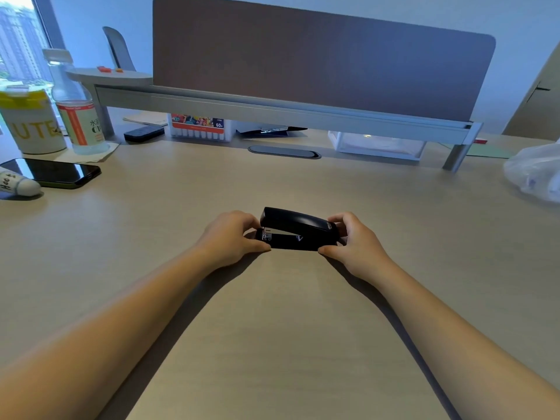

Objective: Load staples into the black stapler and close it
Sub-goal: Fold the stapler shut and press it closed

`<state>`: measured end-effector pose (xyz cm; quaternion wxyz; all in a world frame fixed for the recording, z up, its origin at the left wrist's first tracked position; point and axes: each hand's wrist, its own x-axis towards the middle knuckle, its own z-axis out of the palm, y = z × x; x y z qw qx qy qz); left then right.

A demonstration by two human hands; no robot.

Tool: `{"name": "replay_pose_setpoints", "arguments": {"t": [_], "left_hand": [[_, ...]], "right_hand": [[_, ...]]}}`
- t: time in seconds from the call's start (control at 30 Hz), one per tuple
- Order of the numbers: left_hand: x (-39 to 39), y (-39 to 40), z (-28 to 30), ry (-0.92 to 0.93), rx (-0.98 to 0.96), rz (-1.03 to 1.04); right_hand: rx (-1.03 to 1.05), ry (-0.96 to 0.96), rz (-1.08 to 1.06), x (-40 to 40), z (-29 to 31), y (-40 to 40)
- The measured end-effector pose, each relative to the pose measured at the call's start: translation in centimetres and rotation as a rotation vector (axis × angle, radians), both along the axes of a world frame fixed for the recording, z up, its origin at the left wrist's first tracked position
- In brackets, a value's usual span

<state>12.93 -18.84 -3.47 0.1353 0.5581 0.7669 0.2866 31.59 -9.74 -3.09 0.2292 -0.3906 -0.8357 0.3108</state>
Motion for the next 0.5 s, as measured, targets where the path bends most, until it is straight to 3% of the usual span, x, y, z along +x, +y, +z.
{"name": "replay_pose_setpoints", "arguments": {"t": [0.5], "left_hand": [[-6.8, 14.9, -0.5, -0.075, -0.027, 0.065]], "right_hand": [[0.024, 0.023, -0.142, -8.4, -0.1, 12.8]]}}
